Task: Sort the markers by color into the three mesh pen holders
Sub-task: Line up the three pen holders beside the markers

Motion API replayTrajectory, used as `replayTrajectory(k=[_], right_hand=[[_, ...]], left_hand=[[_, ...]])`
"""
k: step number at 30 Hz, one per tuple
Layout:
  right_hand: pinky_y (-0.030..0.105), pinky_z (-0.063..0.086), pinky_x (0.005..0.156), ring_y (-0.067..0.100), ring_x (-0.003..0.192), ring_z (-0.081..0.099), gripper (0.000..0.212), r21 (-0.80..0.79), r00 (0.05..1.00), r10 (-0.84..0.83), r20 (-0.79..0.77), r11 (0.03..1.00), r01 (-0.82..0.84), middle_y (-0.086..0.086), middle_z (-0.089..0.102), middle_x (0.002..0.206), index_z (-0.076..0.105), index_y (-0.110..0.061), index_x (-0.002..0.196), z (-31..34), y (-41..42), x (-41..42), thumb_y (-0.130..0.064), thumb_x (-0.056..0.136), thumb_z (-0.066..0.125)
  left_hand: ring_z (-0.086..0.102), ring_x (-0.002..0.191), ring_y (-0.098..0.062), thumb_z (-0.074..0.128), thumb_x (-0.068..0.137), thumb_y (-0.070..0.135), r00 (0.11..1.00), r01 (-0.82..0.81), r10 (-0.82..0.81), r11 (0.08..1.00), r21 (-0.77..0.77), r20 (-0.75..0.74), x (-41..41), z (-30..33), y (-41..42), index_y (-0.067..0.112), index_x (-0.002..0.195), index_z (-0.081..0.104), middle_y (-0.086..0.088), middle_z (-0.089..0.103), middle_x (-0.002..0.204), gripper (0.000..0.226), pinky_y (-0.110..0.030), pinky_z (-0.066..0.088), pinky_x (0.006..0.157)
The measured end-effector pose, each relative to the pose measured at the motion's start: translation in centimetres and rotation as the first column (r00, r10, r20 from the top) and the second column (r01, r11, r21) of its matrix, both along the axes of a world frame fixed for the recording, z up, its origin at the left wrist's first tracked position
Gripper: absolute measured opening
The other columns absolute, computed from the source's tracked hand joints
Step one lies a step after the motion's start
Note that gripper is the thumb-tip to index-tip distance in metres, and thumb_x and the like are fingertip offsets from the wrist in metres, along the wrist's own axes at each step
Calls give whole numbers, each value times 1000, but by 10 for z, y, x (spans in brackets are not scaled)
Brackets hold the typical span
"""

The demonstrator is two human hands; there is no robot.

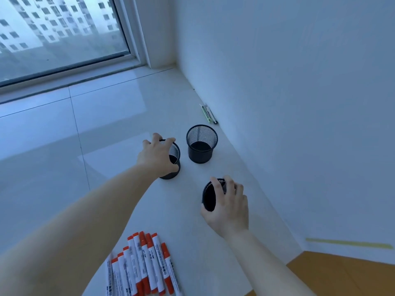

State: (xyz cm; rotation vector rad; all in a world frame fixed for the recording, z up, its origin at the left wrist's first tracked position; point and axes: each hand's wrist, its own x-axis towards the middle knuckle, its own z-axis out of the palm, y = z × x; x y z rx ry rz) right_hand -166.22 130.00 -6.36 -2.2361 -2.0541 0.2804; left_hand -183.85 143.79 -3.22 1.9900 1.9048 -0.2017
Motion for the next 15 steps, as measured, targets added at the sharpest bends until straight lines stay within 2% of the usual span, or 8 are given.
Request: replayTrajectory(k=[3,5,9,15], right_hand=[[39,45,80,33,108,40,76,-94,1000,-7,3,996,8,7,38,134,36,-25,135,2,6,-6,-51,68,59],[36,43,85,30,112,36,77,-98,1000,-16,2,995,16,3,32,137,30,-27,138,5,10,-16,-53,70,56],[37,43,86,29,112,36,76,-66,998,19,-58,998,-23,4,35,134,33,-26,136,19,21,-57,-51,69,59],[38,44,89,28,117,33,72,23,958,148,-244,989,-147,3,33,137,35,-27,135,31,34,-153,-49,71,61]], left_hand=[[32,118,-28,66,68,45,999,17,-17,1000,19,-29,-18,5,-12,38,137,27,0,26,135,80,-33,44,69],[33,116,-27,65,68,47,999,12,-10,999,37,-36,-36,9,-23,39,136,27,1,27,134,79,-34,47,72],[34,117,-27,63,68,49,998,-59,60,998,37,-20,-87,21,-46,39,136,26,2,27,135,78,-33,44,72],[34,117,-27,63,69,50,988,-145,148,987,73,-38,-188,33,-80,39,137,26,2,27,135,78,-32,41,70]])
